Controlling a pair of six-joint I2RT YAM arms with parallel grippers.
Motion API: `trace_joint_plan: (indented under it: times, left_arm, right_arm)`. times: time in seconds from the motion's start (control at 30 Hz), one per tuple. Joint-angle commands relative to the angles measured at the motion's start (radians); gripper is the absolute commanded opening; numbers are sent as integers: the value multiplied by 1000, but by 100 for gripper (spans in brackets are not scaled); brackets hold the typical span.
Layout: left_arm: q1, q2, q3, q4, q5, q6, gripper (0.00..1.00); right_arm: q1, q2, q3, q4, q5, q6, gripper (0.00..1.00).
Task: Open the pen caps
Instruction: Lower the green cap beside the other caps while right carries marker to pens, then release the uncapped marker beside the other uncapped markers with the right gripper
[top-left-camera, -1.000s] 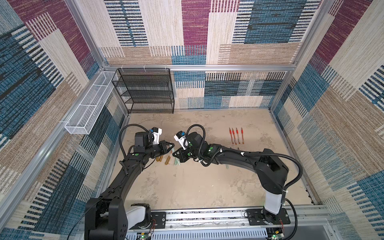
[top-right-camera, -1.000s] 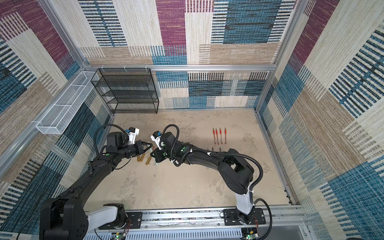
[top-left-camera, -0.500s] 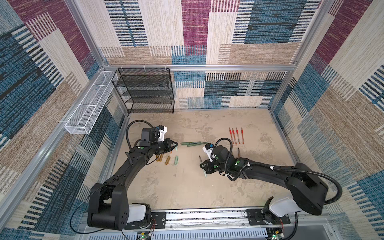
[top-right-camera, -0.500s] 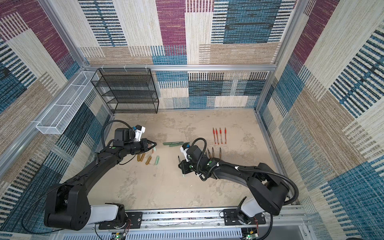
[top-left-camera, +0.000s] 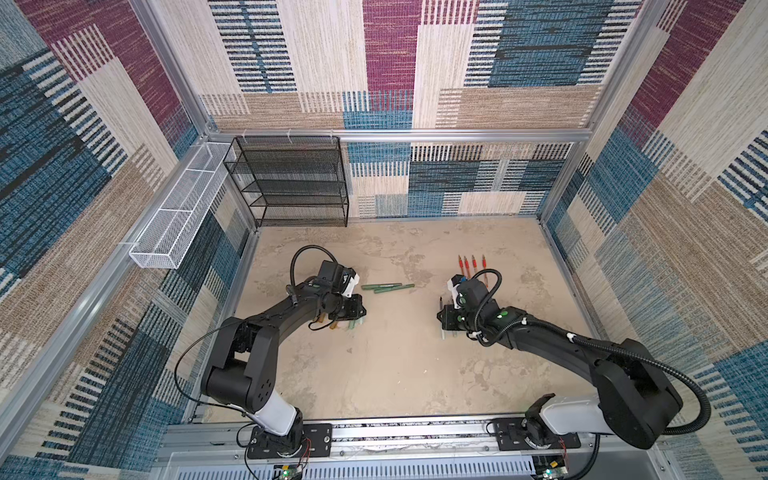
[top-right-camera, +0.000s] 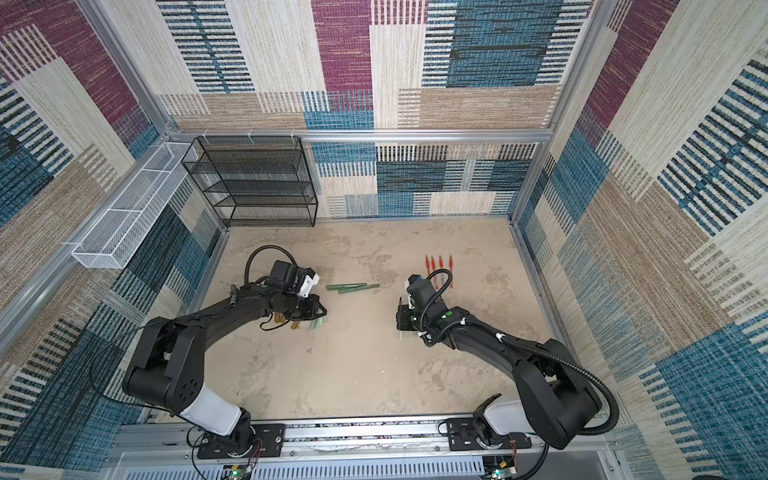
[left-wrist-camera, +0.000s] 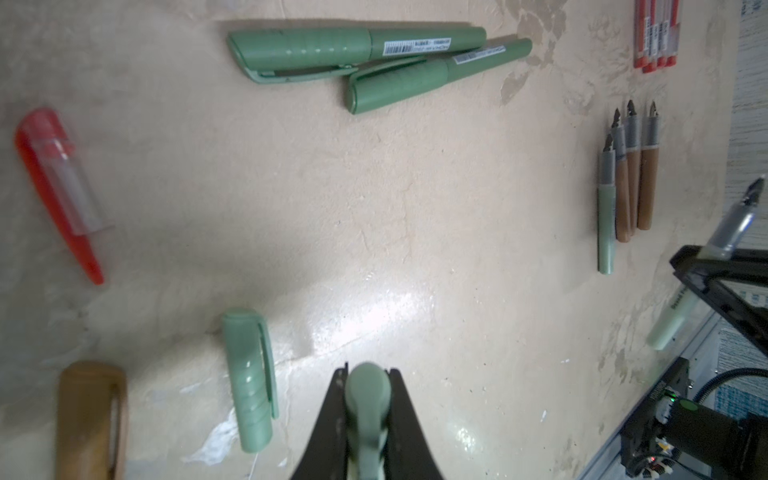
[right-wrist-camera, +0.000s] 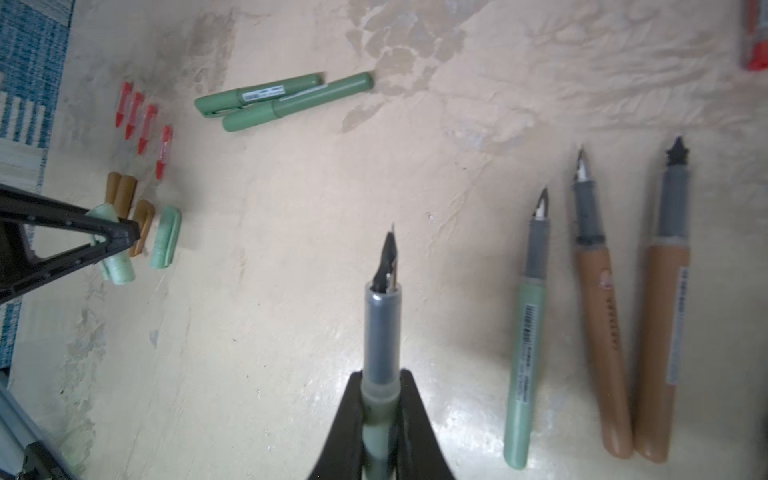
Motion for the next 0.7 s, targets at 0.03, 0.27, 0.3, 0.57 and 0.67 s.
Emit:
trace_joint_plan:
  times: [0.03, 0.27, 0.3, 0.57, 0.67]
  left_arm:
    - [-7, 27, 4, -4, -67, 31, 4]
    - [-10, 63, 1, 9, -101, 23, 14]
    - [-11, 66, 7, 1, -109, 26, 15]
    - [-11, 62, 27, -24, -149, 35, 34]
    - [-10, 40, 63, -62, -157, 38, 38]
  right_arm:
    - [-21, 61, 43, -14, 29, -16, 6]
    - [-39, 141, 85, -45, 84, -19, 9]
    - [-44, 146, 86, -48, 87, -16, 10]
    - [-59, 197, 101, -73, 136, -25, 19]
    - [-60, 197, 114, -93, 148, -33, 26]
